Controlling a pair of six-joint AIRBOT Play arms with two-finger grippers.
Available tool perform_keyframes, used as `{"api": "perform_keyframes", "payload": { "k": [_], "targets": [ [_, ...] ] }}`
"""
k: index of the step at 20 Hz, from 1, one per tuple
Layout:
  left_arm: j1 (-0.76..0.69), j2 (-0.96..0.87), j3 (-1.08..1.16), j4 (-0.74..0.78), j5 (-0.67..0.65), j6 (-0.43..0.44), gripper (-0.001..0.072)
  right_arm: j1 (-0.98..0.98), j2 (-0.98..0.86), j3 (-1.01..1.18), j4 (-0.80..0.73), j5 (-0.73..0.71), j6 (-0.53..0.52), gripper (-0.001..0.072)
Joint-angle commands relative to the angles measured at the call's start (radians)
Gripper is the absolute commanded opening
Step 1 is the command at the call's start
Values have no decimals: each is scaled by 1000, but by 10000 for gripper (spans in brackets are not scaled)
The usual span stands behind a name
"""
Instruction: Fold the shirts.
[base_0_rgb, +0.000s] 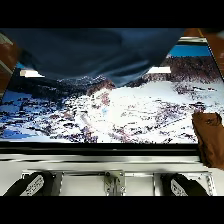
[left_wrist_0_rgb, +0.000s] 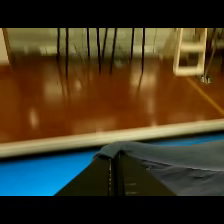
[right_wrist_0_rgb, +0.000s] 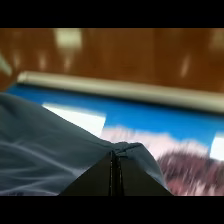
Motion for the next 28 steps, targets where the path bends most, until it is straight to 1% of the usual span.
{"api": "perform_keyframes", "payload": {
  "k": [1, 3, 4, 6, 8, 10, 12, 14, 15, 17, 19, 21, 22, 24, 26, 28],
  "targets": [
    [0, 143, 116, 142, 32, -126, 39, -8, 264, 51, -182, -133, 142, 53],
    [0, 206, 116, 281, -89, -196, 39, -8, 344, 51, -255, -55, 230, 54],
    [0, 229, 116, 335, -169, -220, 39, -8, 377, 51, -280, -1, 249, 54],
    [0, 256, 115, 400, -327, -223, 39, -8, 417, 51, -321, 100, 253, 54],
    [0, 266, 97, 419, -442, -219, 39, -8, 425, 51, -357, 185, 258, 54],
    [0, 267, 53, 422, -501, -219, 39, -8, 410, 51, -398, 250, 269, 54],
    [0, 267, -24, 422, -513, -219, 39, -8, 369, 51, -442, 343, 270, 54],
    [0, 266, -141, 422, -516, -211, 39, -8, 296, 49, -478, 488, 270, 54],
    [0, 264, -215, 422, -516, -193, 39, -8, 245, 49, -492, 565, 270, 53],
    [0, 241, -399, 423, -515, -193, 39, -8, 121, 45, -506, 659, 275, 54],
    [0, 192, -573, 421, -487, -193, 39, -8, -7, -8, -500, 646, 299, 54],
    [-6, 104, -709, 421, -399, -193, 39, -8, -143, -101, -464, 584, 323, 54],
    [-12, 39, -749, 422, -340, -193, 39, -8, -213, -148, -438, 528, 328, 54],
    [-35, -127, -760, 421, -220, -193, 39, -8, -374, -208, -333, 370, 345, 54],
    [-68, -312, -709, 421, -100, -194, 39, 0, -538, -208, -196, 212, 344, 54],
    [-100, -476, -613, 421, -20, -193, 40, 18, -643, -209, -151, 37, 321, 54]
  ]
}}
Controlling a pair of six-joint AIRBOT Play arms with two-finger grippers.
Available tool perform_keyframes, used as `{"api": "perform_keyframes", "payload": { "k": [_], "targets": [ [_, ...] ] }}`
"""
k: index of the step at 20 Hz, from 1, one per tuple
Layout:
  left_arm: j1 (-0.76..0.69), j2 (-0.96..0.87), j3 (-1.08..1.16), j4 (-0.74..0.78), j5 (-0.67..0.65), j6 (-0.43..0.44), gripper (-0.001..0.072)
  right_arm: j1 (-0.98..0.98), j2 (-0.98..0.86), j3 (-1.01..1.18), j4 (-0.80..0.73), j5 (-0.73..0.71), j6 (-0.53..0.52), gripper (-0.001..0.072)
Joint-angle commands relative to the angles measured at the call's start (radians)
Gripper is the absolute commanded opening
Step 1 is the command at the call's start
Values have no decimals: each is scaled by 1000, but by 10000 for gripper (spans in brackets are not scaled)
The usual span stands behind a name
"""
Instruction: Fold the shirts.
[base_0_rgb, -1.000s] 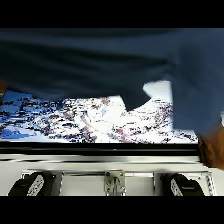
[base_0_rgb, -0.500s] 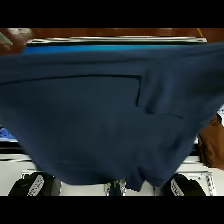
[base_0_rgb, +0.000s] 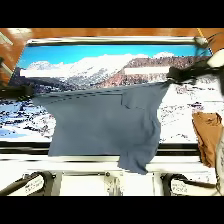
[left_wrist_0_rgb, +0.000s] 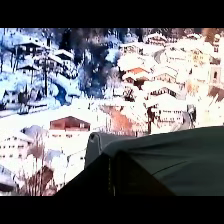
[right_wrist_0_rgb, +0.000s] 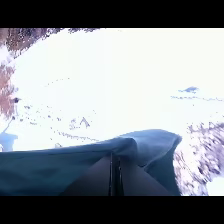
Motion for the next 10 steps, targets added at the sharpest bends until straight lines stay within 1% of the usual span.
{"api": "perform_keyframes", "payload": {
  "k": [1, 4, 6, 7, 8, 10],
  "targets": [
    [-53, -283, 106, -7, 198, 2, 40, 24, -207, -23, 131, -336, -31, 54],
    [-85, -417, 203, -7, 360, 1, 40, 61, -269, -24, 130, -585, -51, 54],
    [-102, -467, 218, -8, 496, 0, 39, 84, -303, -24, 127, -699, -74, 54],
    [-106, -485, 218, -12, 548, 0, 39, 93, -320, -24, 126, -738, -76, 55],
    [-108, -499, 218, -21, 569, -1, 40, 98, -336, -24, 128, -750, -76, 54],
    [-107, -520, 218, -32, 538, -3, 40, 102, -354, -24, 127, -714, -75, 54]
  ]
}}
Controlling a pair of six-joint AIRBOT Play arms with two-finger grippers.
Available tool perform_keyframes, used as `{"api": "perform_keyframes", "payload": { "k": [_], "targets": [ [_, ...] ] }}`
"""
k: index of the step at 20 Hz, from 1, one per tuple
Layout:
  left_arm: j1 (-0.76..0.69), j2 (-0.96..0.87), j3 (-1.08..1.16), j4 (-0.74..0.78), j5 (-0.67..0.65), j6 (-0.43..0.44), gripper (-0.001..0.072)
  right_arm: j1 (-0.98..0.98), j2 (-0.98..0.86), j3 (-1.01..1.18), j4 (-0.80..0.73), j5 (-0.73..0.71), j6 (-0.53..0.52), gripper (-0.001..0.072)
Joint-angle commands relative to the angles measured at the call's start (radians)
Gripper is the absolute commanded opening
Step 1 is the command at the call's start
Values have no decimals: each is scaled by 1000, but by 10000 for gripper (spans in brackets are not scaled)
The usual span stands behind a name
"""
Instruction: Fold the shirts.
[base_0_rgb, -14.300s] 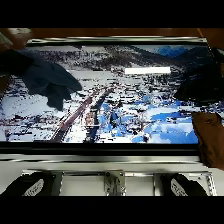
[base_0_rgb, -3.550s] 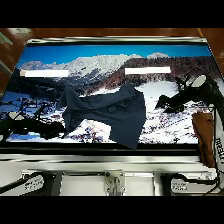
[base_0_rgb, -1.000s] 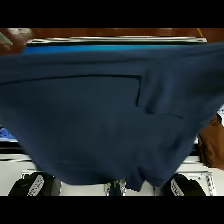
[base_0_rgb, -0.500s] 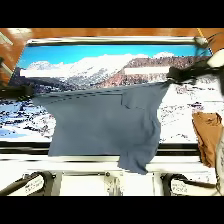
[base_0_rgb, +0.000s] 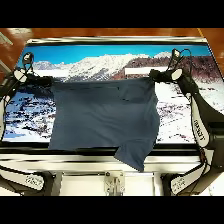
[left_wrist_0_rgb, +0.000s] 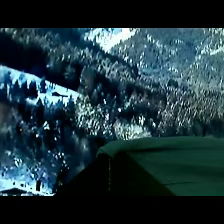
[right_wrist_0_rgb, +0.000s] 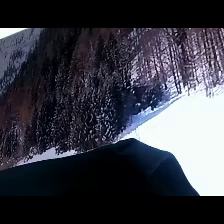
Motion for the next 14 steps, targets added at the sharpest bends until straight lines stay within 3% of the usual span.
{"api": "perform_keyframes", "payload": {
  "k": [1, 3, 5, 10, 12, 14],
  "targets": [
    [-6, -56, 14, -12, 29, -3, 40, 15, -43, 0, 7, -47, -10, 54],
    [13, -42, 25, -10, -91, 25, 40, 6, -18, 0, -26, 47, -19, 54],
    [48, -31, 77, -9, -294, 77, 40, -16, 42, 0, -89, 205, -17, 54],
    [88, -60, 81, -9, -763, 79, 40, -60, 91, -8, -148, 785, 92, 54],
    [89, -60, 51, -9, -795, 79, 40, -56, 91, -31, -157, 893, 130, 54],
    [89, -61, 24, -8, -795, 70, 40, -42, 91, -71, -169, 901, 165, 54]
  ]
}}
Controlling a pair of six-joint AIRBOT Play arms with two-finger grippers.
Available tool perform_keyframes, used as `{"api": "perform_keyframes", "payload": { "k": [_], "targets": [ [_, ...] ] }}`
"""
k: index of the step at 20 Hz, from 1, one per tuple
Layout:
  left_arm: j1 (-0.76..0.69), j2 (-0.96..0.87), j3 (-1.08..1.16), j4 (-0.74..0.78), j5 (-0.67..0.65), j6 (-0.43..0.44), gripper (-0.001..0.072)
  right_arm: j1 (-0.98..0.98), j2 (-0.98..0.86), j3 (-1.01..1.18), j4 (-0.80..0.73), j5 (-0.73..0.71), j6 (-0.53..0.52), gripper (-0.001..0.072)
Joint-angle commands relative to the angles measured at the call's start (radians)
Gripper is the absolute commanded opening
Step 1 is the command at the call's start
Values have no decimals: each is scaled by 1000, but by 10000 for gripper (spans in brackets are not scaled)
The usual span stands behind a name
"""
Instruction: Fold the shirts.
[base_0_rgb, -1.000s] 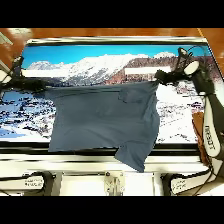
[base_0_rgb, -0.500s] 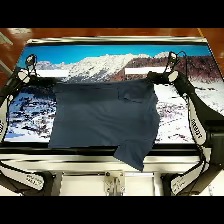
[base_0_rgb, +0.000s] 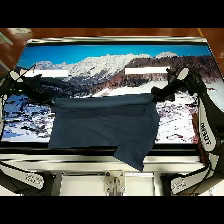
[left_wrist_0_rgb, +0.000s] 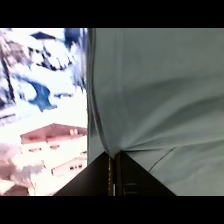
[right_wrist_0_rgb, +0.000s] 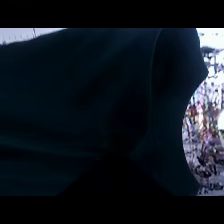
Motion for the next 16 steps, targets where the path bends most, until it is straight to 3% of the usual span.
{"api": "perform_keyframes", "payload": {
  "k": [1, 5, 6, 7, 8, 11, 13, 16],
  "targets": [
    [6, -6, -43, -2, -107, -11, 40, 15, 5, -69, -38, 136, 84, 54],
    [8, -10, -87, -5, -58, -40, 40, 35, 5, -153, -29, 48, 124, 55],
    [11, -9, -81, -16, -56, -39, 97, 35, 10, -152, -22, 48, 124, 155],
    [19, -4, -70, -29, -61, -40, 331, 30, 21, -151, -16, 56, 121, 435],
    [35, 6, -53, -34, -74, -48, 531, 25, 42, -147, -16, 80, 98, 590],
    [121, 72, -6, -33, -172, -46, 548, 1, 154, -145, -117, 180, 45, 589],
    [206, 138, -38, -33, -258, 18, 545, -47, 227, -153, -264, 298, 23, 589],
    [391, 290, -301, -44, -233, 48, 546, -187, 318, -253, -237, 364, -8, 589]
  ]
}}
